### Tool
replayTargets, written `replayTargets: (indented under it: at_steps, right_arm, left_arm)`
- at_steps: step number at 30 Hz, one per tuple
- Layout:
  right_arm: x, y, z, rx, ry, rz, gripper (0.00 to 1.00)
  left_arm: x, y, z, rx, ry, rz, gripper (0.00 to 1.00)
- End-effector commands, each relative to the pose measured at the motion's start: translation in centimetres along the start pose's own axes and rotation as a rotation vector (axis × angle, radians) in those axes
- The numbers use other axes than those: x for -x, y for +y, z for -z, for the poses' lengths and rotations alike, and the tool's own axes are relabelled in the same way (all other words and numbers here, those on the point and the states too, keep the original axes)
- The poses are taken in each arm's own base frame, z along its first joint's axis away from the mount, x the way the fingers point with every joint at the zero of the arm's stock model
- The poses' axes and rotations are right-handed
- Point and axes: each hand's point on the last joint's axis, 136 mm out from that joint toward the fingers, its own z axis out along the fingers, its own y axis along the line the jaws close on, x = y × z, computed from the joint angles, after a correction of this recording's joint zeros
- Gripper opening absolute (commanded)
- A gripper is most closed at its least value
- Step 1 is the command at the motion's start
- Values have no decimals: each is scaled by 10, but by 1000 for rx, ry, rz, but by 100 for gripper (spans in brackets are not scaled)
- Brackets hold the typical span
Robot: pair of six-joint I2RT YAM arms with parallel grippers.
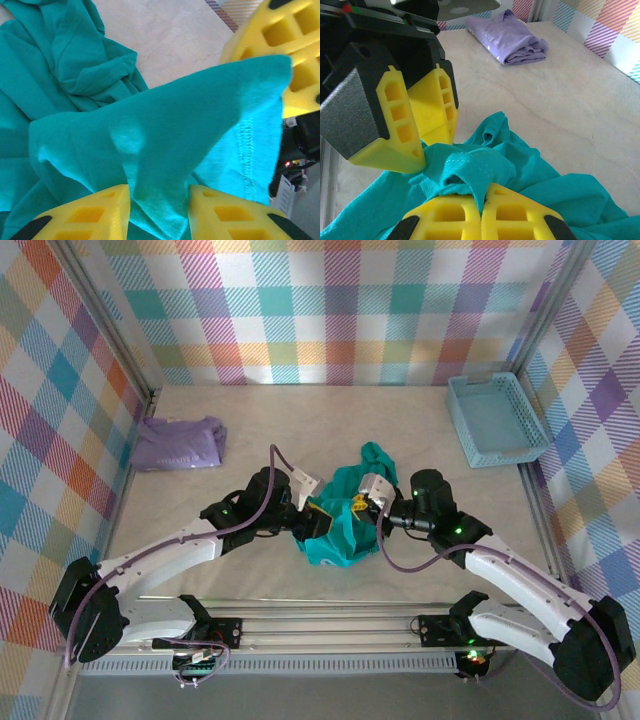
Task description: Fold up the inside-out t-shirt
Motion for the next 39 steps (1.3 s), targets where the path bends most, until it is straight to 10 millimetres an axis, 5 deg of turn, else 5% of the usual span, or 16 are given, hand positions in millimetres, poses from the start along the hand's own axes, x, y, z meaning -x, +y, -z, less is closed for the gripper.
replayTargets:
  at_steps: [1,5,10,15,23,33,39]
  right_arm:
    - [5,1,3,-7,-25,4,0]
    - [5,0,2,-7,-26,5,0]
    - [6,-1,1,-15,-26,3,0]
    - [-4,-2,1,-39,-14,-7,0]
    - [-12,-2,0,-55,-34,-28,0]
    - [11,11,-14,57,-164,-111,0]
    - [23,6,-14,47,-217,-155,0]
  left_arm:
    - [10,5,7,57,-28,-18,39]
    - [8,-3,2,0,-15,-10,39]
    - [15,-19,-2,-95,-30,-15,23]
    - [22,-45,13,-225,-66,-69,2]
    - [23,-83,50,-427,-149,-166,0]
    - [14,-62,14,-381,-72,-83,0]
    - [11,-21,-6,-172,-71,-27,10]
